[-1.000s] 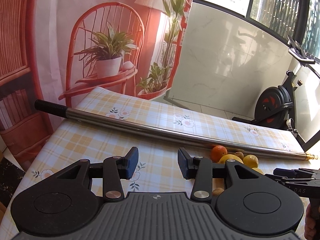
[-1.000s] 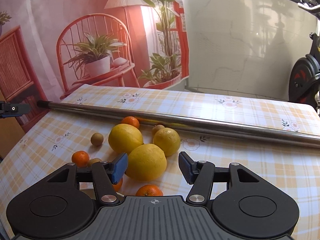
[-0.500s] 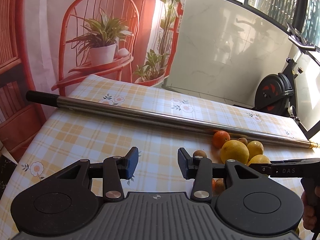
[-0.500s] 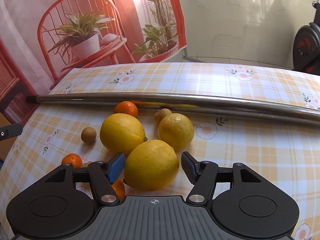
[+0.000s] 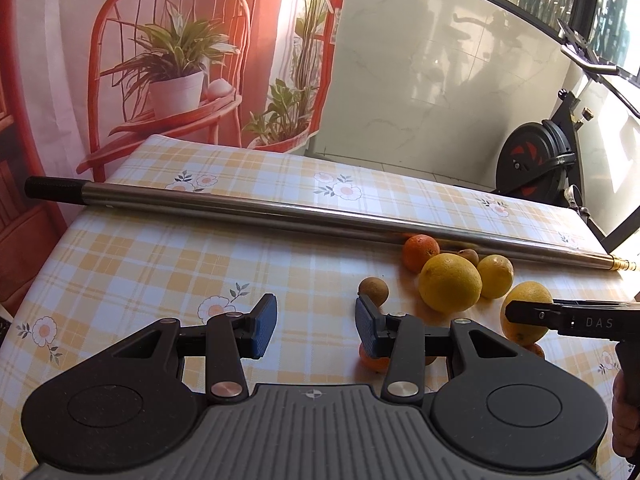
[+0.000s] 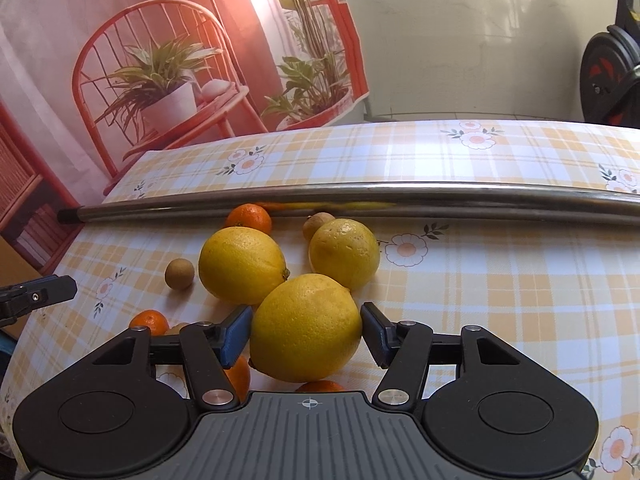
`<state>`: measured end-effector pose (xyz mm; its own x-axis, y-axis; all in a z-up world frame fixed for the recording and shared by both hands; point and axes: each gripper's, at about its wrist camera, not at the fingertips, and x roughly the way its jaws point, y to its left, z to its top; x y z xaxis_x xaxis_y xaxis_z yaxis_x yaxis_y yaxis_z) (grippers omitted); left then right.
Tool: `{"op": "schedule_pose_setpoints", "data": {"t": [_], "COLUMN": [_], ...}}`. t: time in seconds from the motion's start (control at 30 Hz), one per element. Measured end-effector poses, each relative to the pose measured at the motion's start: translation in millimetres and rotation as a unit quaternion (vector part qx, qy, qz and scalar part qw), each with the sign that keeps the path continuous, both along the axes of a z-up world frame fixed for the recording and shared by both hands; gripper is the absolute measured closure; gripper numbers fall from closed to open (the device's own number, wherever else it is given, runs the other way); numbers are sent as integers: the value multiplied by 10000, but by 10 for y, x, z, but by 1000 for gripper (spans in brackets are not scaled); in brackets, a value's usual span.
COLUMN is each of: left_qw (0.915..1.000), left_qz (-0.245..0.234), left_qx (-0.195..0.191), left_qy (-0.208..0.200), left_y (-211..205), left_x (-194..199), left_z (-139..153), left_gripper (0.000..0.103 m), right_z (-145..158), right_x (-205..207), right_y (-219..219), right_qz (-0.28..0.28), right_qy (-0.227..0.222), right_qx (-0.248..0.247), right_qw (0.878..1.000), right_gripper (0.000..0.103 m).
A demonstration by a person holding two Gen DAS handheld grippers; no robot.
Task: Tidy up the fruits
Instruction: 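Grasp a large yellow lemon with the right tool while the left tool grasps a brown kiwi, then carry the lemon in the right tool while the left tool carries the kiwi toward the plate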
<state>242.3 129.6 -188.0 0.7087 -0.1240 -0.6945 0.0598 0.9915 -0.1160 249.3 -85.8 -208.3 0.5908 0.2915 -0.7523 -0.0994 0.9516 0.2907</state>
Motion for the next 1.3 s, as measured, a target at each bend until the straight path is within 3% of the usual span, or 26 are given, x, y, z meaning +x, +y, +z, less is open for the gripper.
{"op": "schedule_pose_setpoints", "data": {"t": [0.37,0.53,0.7,1.1,1.3], "left_qw": [9994,9967,9923,9863,9843], "left_qz": [-260,-773,-1149,-1441,-1504], "left_qx": [-148,-89,-115,587,730], "left_qy": [179,248,454,556,568], "left_y": [-172,-381,-567,-822,-859], "left_x": [76,40,59,201,238], "left_z": [-58,-128,-237,-373,-354], "left_gripper": [59,81,84,82,81], "right_z": [215,217,213,209,188], "right_x": [-443,-599,-702,-803,-836], "right_y": [-295,-407,-431,-537,-618], "right_qz": [-510,-584,-527,-551,-626], "right_qy": [-623,-704,-743,-834,-832], "right_qx": [32,16,83,304,399], "right_qw": [9967,9958,9958,9945,9938], "right_gripper": [48,48,48,48,48]}}
